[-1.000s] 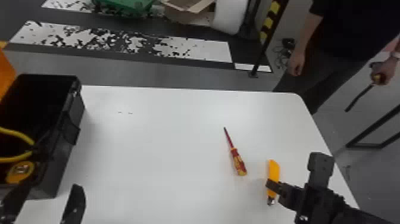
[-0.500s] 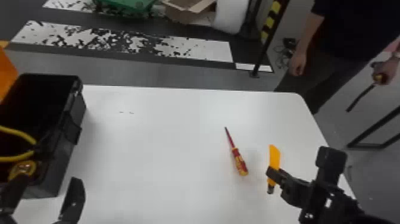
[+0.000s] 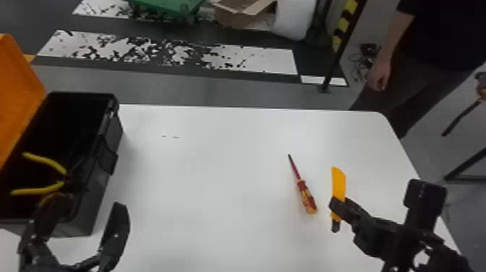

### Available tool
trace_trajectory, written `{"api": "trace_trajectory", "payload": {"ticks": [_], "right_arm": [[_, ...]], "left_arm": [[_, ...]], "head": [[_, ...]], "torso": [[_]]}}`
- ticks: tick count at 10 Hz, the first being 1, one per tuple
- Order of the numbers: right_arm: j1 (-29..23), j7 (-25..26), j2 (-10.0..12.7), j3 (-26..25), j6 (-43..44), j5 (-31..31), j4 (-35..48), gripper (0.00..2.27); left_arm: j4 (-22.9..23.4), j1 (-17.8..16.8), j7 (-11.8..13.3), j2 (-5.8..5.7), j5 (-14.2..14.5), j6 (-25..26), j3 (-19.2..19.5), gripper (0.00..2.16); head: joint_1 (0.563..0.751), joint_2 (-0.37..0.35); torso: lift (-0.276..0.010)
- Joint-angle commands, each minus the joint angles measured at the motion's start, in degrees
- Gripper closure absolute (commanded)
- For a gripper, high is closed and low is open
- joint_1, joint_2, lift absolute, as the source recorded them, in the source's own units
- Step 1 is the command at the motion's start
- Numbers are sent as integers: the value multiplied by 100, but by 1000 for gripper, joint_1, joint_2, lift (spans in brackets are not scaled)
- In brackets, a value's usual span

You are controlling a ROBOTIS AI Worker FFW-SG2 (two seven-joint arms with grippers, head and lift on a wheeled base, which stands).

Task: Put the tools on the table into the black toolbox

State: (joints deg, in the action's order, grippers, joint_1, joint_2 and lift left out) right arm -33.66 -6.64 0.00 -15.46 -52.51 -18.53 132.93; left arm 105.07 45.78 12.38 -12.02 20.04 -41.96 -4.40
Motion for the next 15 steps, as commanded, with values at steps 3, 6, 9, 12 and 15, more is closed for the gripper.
{"api": "trace_trajectory", "payload": {"ticks": [3,6,9,12,15], "right_arm": [[-316,-504,5,280,527,279,313,2253],[-527,-1076,5,623,1494,561,313,2253],[-633,-1410,5,1159,1986,1026,383,2253],[-659,-1506,5,1888,2091,1659,401,2253],[-712,-1498,-211,2750,2179,2362,392,2253]], "left_arm": [[594,1,151,-3,52,747,-26,49],[937,-70,406,-3,202,1609,-131,49],[1402,-245,1065,-3,641,3191,-69,49],[1745,-500,1513,6,1195,4913,124,49],[2141,-852,1663,41,1379,6179,300,49]], "head": [[695,-88],[695,-70],[695,-54],[695,-53],[695,14]], "torso": [[-75],[-75],[-75],[-75],[-75]]}}
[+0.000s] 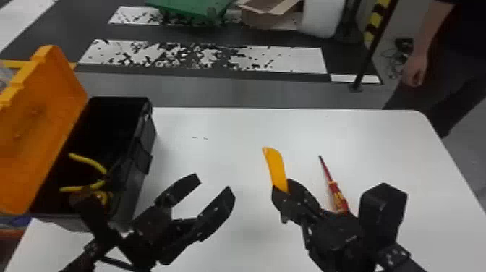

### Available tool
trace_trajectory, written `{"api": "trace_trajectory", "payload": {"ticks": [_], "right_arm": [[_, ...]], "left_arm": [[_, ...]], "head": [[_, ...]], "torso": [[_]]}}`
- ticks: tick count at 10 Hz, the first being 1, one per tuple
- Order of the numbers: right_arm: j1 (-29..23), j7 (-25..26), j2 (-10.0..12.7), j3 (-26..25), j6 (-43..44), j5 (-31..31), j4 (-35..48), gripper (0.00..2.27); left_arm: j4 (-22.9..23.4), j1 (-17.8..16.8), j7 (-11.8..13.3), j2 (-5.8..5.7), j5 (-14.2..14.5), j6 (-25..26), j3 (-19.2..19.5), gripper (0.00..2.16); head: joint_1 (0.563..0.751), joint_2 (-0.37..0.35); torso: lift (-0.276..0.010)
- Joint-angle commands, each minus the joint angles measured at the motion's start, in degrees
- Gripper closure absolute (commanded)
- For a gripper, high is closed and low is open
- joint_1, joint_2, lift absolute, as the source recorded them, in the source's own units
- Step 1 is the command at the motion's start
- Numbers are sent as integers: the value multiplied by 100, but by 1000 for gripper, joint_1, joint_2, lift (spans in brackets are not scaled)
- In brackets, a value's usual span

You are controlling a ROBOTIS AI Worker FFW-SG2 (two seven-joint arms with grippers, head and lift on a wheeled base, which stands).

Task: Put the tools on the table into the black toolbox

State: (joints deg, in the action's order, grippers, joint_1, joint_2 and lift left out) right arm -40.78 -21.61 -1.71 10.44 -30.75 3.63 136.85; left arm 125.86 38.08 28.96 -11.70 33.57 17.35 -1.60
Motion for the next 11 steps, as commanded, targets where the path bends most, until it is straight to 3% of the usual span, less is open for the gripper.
{"api": "trace_trajectory", "payload": {"ticks": [1,7,11], "right_arm": [[-1,17,-119,371,2,270,-9,2253],[17,122,-207,1127,2,727,-9,2253],[35,140,-269,1496,-33,955,-9,2253]], "left_arm": [[184,-170,13,18,62,599,37,53],[210,-354,39,36,106,1232,-51,73],[272,-346,30,45,97,1250,-78,140]], "head": [[695,41],[695,102],[695,153]], "torso": [[-75],[-75],[-75]]}}
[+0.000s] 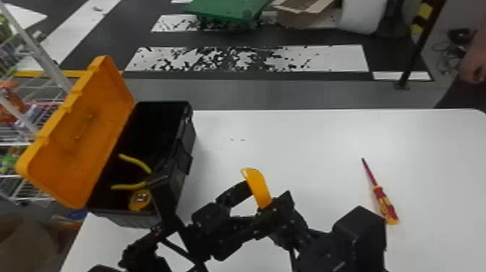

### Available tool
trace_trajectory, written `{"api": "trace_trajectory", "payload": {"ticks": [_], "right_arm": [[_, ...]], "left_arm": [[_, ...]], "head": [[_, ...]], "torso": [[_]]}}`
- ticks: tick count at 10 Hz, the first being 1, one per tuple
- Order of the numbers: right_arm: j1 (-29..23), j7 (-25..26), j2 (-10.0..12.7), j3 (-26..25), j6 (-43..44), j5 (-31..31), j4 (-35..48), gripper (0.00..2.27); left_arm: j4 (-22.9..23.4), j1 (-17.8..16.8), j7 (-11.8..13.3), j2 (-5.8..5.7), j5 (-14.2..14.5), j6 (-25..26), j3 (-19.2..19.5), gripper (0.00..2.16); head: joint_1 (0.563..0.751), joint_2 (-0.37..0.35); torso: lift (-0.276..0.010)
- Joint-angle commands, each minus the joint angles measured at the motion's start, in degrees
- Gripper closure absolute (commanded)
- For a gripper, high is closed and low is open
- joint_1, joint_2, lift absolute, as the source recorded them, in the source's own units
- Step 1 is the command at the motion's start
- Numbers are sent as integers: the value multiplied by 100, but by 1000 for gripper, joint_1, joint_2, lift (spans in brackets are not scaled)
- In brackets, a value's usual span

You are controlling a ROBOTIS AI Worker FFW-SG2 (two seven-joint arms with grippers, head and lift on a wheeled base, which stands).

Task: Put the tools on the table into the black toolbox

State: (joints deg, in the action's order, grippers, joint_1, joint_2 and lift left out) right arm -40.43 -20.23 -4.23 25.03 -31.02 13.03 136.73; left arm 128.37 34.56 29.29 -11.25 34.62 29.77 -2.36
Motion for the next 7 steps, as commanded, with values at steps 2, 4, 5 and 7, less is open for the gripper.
{"api": "trace_trajectory", "payload": {"ticks": [2,4,5,7], "right_arm": [[-35,1,-43,98,-23,77,11,2253],[-52,19,-61,125,-5,103,11,2253],[-52,37,-52,142,-5,103,11,2253],[-52,63,-61,186,-5,121,11,2256]], "left_arm": [[100,7,68,-9,-8,95,86,262],[118,-2,402,0,-35,447,253,900],[109,-20,499,9,-35,623,306,1497],[109,-55,508,44,-79,1044,376,2135]], "head": [[695,165],[695,177],[695,181],[695,188]], "torso": [[-75],[-75],[-75],[-75]]}}
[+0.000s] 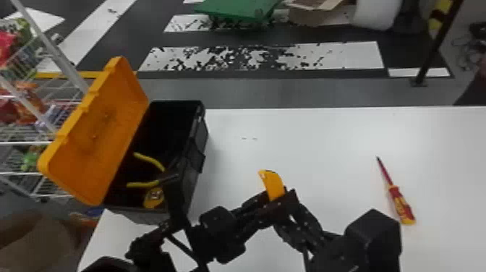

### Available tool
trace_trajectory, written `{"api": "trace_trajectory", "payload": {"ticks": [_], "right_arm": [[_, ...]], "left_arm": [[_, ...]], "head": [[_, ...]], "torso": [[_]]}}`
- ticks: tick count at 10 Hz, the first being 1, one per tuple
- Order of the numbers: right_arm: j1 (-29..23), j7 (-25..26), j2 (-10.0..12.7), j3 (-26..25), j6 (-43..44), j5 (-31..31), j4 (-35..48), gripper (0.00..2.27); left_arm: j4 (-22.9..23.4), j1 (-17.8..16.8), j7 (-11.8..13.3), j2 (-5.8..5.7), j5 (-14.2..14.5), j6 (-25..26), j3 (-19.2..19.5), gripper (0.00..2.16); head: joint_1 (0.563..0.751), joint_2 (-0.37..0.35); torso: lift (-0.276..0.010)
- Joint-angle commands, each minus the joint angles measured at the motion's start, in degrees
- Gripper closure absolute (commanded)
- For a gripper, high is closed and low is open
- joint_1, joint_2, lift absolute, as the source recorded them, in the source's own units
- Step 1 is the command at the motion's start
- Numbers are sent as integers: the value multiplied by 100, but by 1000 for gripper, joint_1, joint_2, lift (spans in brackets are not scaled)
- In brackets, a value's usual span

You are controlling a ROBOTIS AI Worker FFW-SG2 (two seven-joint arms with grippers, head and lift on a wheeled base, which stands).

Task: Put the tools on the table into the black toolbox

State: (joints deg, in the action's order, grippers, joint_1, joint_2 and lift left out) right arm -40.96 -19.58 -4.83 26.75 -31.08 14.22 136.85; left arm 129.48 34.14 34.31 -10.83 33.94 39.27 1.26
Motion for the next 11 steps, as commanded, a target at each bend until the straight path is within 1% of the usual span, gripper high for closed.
{"api": "trace_trajectory", "payload": {"ticks": [1,3,4,5,6,7,9,10,11], "right_arm": [[0,7,0,14,0,2,0,2253],[0,16,-9,14,18,2,0,2253],[0,95,-9,14,18,2,0,2017],[0,183,-36,14,35,2,0,1008],[-9,244,-62,14,18,2,9,157],[-9,271,-62,-12,-17,2,9,53],[-35,367,-71,-39,-52,-7,9,39],[-79,376,-71,-65,-52,-7,17,39],[-193,376,-71,-206,0,-95,44,46]], "left_arm": [[-11,-22,14,19,-11,112,59,2135],[-2,-39,23,37,16,112,138,2135],[-2,-48,23,37,42,112,182,2135],[-11,-48,23,46,77,112,261,2135],[-2,-48,23,46,95,112,287,2135],[-11,-48,23,55,139,112,305,2135],[-11,-48,23,63,139,112,331,2135],[-20,-57,23,90,139,95,384,2135],[-20,-83,23,98,139,95,472,2135]], "head": [[695,193],[695,201],[695,204],[695,207],[695,209],[695,210],[695,208],[695,202],[695,201]], "torso": [[-75],[-75],[-75],[-75],[-75],[-75],[-75],[-75],[-75]]}}
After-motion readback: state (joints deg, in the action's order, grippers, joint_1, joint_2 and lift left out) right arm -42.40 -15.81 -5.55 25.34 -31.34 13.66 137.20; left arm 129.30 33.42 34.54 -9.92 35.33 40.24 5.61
